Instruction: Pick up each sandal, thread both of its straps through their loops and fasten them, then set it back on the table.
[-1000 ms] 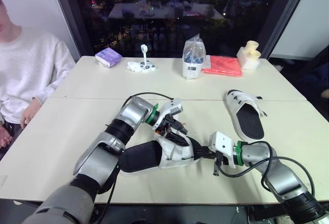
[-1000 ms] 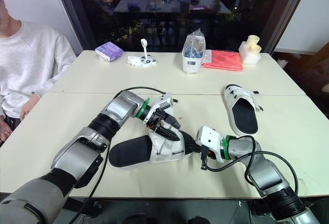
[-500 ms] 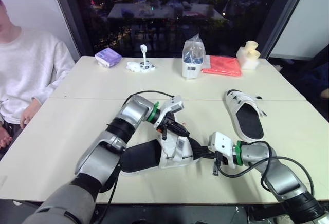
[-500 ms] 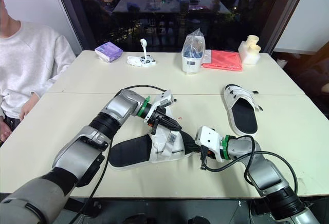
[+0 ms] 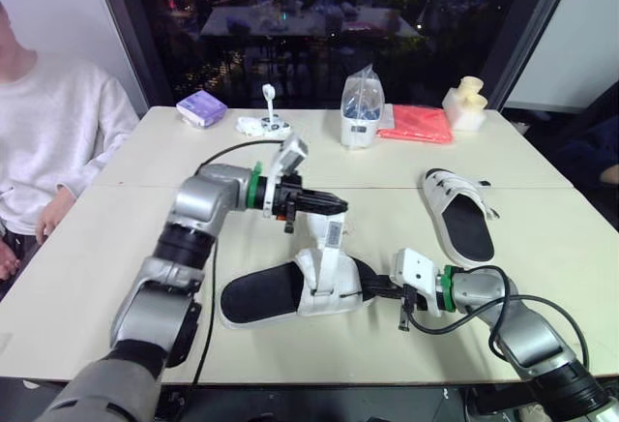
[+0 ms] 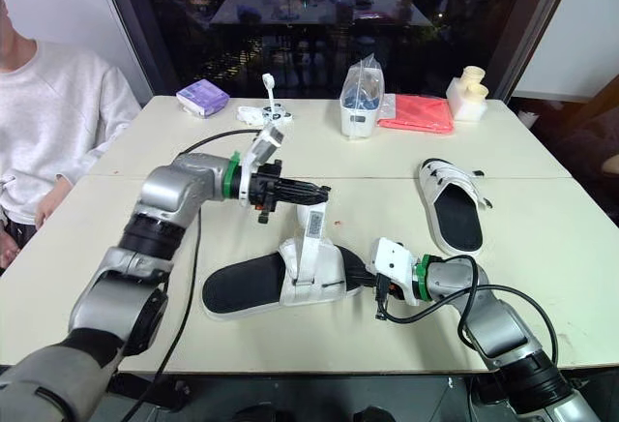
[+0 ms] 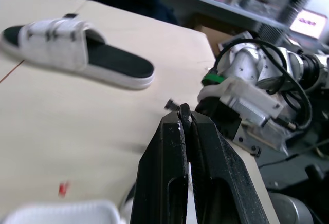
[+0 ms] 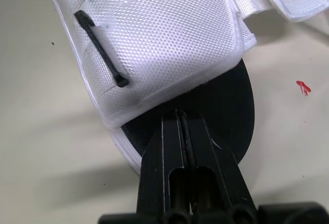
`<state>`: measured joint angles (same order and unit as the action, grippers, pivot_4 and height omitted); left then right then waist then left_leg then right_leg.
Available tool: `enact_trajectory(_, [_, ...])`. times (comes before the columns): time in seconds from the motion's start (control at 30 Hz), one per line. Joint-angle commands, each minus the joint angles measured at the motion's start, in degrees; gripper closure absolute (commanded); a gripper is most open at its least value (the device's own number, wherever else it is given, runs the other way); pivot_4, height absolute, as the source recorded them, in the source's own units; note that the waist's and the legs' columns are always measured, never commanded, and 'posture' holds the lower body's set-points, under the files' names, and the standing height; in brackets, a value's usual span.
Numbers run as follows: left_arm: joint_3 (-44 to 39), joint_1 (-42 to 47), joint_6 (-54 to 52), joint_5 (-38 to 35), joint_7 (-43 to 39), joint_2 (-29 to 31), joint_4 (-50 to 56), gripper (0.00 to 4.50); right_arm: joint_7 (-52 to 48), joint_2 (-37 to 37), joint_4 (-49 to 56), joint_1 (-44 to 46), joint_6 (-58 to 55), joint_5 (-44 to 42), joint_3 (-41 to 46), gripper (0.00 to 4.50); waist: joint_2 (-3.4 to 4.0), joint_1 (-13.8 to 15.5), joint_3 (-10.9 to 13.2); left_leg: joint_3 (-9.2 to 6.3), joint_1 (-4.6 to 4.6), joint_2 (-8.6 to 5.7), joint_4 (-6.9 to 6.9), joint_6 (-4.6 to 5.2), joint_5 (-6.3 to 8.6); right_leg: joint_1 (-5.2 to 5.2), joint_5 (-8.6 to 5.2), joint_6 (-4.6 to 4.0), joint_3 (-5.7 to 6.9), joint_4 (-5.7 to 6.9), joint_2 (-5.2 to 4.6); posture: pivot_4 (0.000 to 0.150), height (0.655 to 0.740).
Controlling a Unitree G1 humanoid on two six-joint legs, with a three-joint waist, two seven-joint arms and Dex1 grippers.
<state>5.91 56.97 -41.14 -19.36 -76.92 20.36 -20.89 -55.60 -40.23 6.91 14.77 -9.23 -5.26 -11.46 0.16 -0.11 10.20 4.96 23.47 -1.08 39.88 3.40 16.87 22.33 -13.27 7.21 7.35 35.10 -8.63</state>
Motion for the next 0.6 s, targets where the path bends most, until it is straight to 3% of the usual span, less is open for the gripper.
enact_trajectory(0.03, [-2.46, -1.92, 0.02, -1.88, 3.2, 1.3, 3.83, 4.43, -0.28, 0.27, -2.0, -0.87, -0.73, 2.06, -2.25, 4.5, 0.0, -0.09, 0.0, 0.0, 0.0, 0.0, 0.01, 0.0, 0.0, 0.0, 0.0, 0.0, 0.0, 0.0, 0.0, 0.15, 0.74])
enact_trajectory(0.6, [-6.37, -6.77, 5.3, -3.99, 14.84, -0.91, -0.15, 4.43, -0.71, -0.2, -2.36, -0.74, 0.0, 2.65, -2.82, 4.5, 0.0, -0.43, 0.0, -0.01, 0.0, -0.01, 0.01, -0.02, -0.01, -0.02, 0.0, 0.0, 0.01, 0.0, 0.03, 0.15, 0.74])
